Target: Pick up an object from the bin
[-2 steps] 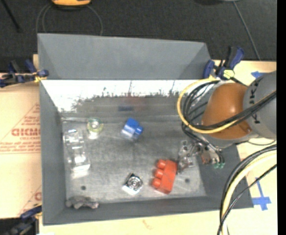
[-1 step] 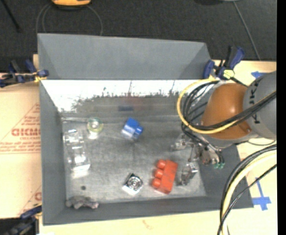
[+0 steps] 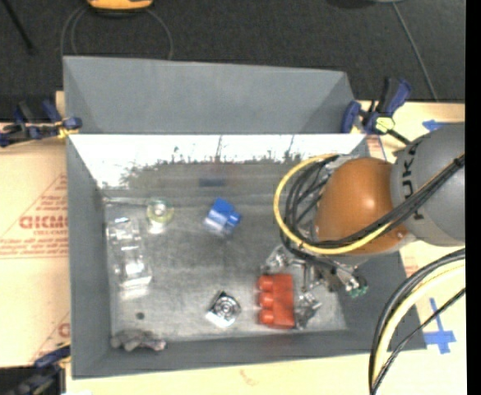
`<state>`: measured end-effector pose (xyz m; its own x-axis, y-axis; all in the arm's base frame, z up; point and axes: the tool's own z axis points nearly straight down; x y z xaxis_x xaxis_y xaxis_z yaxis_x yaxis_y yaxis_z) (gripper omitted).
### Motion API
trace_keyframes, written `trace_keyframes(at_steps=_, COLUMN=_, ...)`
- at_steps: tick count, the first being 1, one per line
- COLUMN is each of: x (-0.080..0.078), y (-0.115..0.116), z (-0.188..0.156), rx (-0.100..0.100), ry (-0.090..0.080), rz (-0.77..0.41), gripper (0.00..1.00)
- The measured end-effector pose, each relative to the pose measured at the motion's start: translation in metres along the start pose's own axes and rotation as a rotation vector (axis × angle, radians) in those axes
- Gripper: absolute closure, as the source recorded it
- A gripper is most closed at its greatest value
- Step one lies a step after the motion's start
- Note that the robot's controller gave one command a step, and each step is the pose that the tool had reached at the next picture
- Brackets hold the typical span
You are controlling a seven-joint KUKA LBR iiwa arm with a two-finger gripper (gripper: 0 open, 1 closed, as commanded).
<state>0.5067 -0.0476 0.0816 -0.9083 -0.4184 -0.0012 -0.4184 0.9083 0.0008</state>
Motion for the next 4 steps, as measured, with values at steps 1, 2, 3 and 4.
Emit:
trace_keyframes(at_steps=1, x=0.005, y=0.023, z=0.005, rx=0.016, ry=-0.022, rz=-0.052, gripper=0.0)
trace_keyframes(at_steps=2, x=0.005, y=0.032, z=0.005, rx=0.021, ry=-0.03, rz=-0.083, gripper=0.0)
trace_keyframes(at_steps=3, x=-0.014, y=0.052, z=-0.001, rx=0.006, ry=-0.009, rz=-0.296, gripper=0.0)
trace_keyframes(at_steps=4, x=-0.02, y=0.072, z=0.004, rx=0.025, ry=-0.031, rz=-0.559, gripper=0.0)
